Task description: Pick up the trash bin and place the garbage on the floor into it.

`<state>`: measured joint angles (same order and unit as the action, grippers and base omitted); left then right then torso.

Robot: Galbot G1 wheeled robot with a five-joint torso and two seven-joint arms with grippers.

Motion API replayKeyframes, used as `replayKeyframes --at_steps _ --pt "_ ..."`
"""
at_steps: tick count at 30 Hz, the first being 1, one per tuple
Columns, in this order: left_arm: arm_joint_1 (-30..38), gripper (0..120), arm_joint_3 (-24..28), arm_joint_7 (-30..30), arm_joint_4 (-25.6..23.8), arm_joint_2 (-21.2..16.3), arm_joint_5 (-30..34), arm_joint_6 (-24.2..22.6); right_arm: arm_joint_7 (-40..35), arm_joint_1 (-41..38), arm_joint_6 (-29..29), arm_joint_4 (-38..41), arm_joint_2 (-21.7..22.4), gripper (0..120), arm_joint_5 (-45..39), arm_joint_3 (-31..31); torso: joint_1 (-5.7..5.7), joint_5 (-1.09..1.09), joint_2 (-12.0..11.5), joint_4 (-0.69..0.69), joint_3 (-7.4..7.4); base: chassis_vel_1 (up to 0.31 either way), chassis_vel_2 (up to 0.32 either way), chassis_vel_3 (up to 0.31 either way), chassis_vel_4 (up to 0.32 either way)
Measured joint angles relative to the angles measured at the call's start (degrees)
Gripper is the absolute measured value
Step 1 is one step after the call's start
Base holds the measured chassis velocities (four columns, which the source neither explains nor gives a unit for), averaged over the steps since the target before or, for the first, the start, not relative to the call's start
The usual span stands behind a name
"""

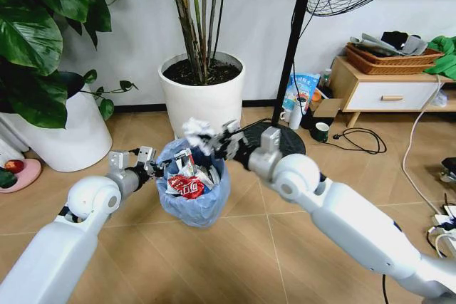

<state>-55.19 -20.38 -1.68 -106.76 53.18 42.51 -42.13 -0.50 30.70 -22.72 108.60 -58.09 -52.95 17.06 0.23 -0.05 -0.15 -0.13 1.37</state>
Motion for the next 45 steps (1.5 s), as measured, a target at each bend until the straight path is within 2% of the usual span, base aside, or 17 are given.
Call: replayKeyframes --at_steps 2,3,6,10,16,19,21,23,26,39,45 --pt "0.03 0 -0.03 0.0 0.02 -0.14 0.05 0.0 -0.32 0.1 -0.44 0.3 0.26 11 0.04 0.42 0.0 0.0 0.0 -0.01 0.0 0.0 0.0 0.0 0.0" --pt "0.03 0 -0.03 0.0 0.02 -0.14 0.05 0.0 -0.32 0.1 -0.44 0.3 0.26 11 0.04 0.42 0.0 0.0 0.0 -0.01 0.0 0.0 0.0 0.0 0.0" --pt "0.19 0 -0.08 -0.01 0.02 -0.2 0.16 0.0 -0.72 0.8 -0.48 0.55 0.64 29 0.51 0.7 0.0 0.0 0.0 -0.01 0.0 0.0 0.0 0.0 0.0" --pt "0.3 0 -0.11 -0.01 0.02 -0.22 0.23 0.0 -0.93 1.03 -0.42 0.63 0.77 39 0.63 0.78 0.0 0.0 0.0 -0.01 0.0 0.0 0.0 0.0 0.0" --pt "0.54 0 -0.13 -0.05 0.0 -0.14 0.32 0.0 -1.05 1.22 -0.09 0.44 0.85 66 1.05 0.93 0.0 0.0 0.0 -0.01 0.0 0.0 0.0 0.0 0.0" --pt "0.55 0 -0.13 -0.05 0.0 -0.1 0.32 0.0 -1.06 1.21 -0.07 0.39 0.85 69 1.09 1.01 0.0 0.0 0.0 -0.01 0.0 0.0 0.0 0.0 0.0" --pt "0.64 0 -0.13 -0.07 0.01 0.05 0.32 0.0 -1.08 0.95 0.03 0.31 0.78 81 1.13 1.29 0.0 0.0 0.0 -0.01 0.0 0.0 0.0 0.0 0.0" --pt "0.7 0 -0.13 -0.08 0.04 0.07 0.32 0.0 -1.08 0.8 0.04 0.26 0.73 85 1.13 1.4 0.0 0.0 0.0 -0.01 0.0 0.0 0.0 0.0 0.0" --pt "0.76 0 -0.2 -0.09 0.05 0.08 0.32 0.0 -1.08 0.31 0.16 0.04 0.53 98 1.16 1.67 0.0 0.0 0.0 0.0 0.0 0.0 0.0 0.0 0.0" --pt "0.38 0 -0.31 -0.1 -0.06 0.27 0.24 0.0 -0.52 -0.5 1.34 0.39 0.49 100 2.51 1.59 0.0 0.0 0.0 0.0 0.0 0.0 0.0 0.0 0.0" --pt "0.23 0 -0.34 -0.11 -0.24 0.39 0.2 0.0 3.2 -1.71 3.25 0.42 0.85 100 4.69 1.19 0.0 0.0 0.0 0.0 0.0 0.0 0.0 0.0 0.0"
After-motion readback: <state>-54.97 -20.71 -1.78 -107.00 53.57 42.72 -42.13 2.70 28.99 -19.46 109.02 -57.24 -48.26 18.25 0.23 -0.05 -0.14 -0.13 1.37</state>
